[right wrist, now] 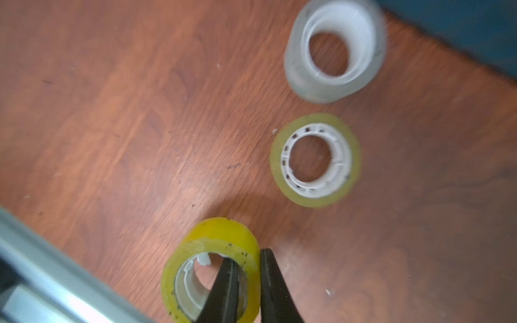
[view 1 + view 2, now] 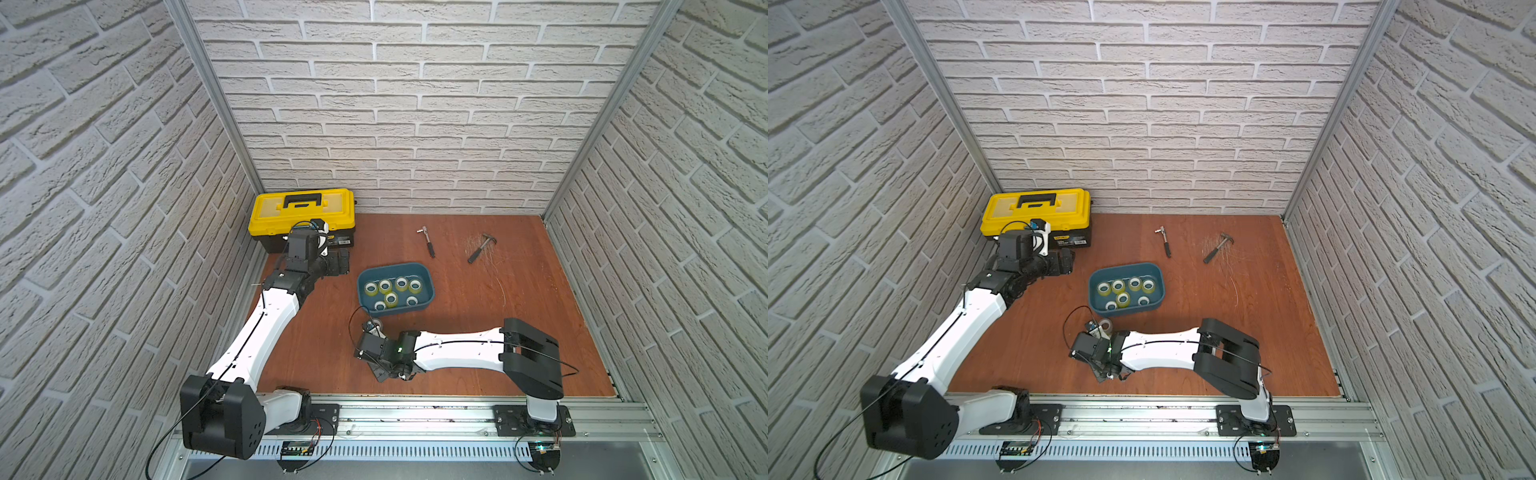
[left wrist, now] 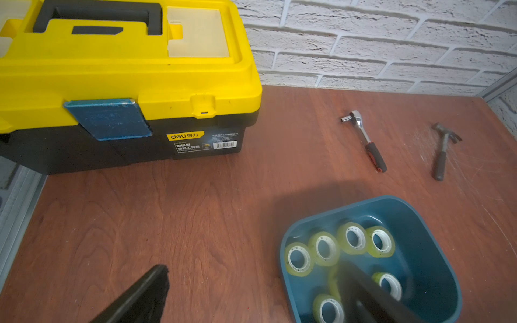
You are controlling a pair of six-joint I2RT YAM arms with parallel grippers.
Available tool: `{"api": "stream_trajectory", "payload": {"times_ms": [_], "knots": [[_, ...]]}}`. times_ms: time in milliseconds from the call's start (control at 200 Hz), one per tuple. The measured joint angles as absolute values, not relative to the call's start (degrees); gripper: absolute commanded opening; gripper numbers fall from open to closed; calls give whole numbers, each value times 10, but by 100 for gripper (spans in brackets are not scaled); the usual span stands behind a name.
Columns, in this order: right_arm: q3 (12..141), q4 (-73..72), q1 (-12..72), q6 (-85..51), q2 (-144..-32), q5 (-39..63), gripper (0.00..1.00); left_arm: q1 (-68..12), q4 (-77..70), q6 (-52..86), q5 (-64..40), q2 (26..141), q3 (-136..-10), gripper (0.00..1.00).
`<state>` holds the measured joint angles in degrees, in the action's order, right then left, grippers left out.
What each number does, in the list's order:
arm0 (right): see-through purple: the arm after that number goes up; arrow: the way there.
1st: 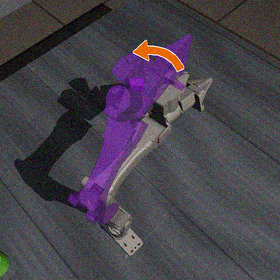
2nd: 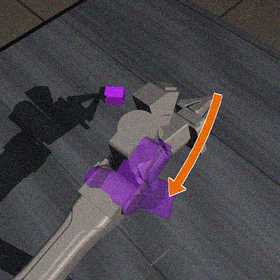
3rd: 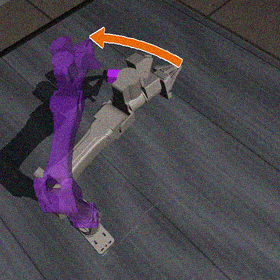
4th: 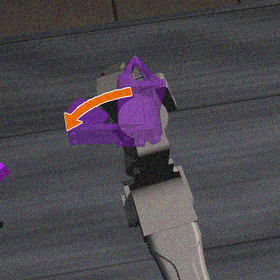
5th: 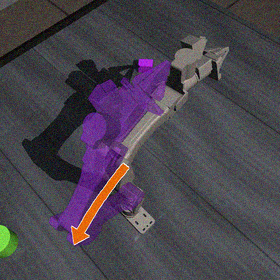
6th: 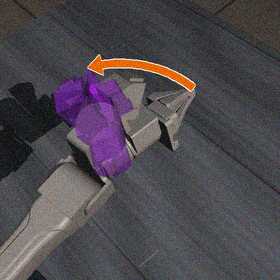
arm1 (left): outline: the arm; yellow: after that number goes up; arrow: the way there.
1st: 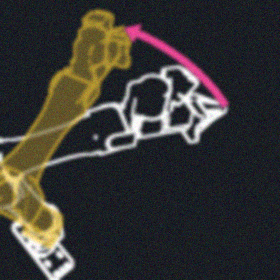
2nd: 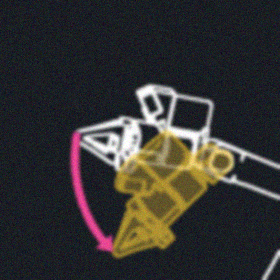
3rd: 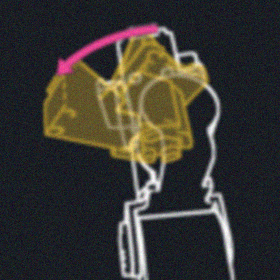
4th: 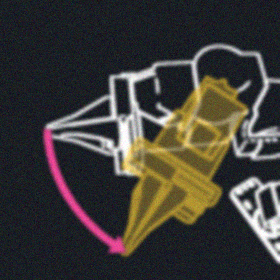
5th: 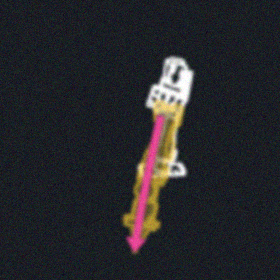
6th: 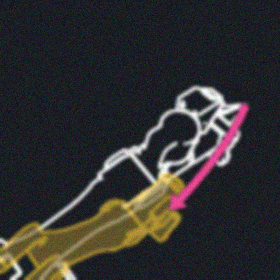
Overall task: Put the transparent tape into the storage box
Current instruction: Pick up the tape at the center of the board, then place the tape in the storage box.
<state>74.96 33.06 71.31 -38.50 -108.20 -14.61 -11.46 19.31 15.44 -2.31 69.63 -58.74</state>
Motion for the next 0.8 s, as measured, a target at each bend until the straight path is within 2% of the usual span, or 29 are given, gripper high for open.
{"api": "stream_trajectory", "payload": {"times_ms": [205, 400, 580, 800], "knots": [[803, 373, 692, -324, -1002, -184, 12, -147, 192, 143, -5, 668, -579, 98], [842, 380, 609, -271, -985, -190, 12, -154, 186, 135, 8, 658, -568, 98], [882, 386, 529, -239, -1037, -167, 12, -154, 184, 133, 18, 658, -567, 98], [957, 392, 476, -216, -1151, -126, 11, -155, 182, 130, 31, 658, -562, 98]]}}
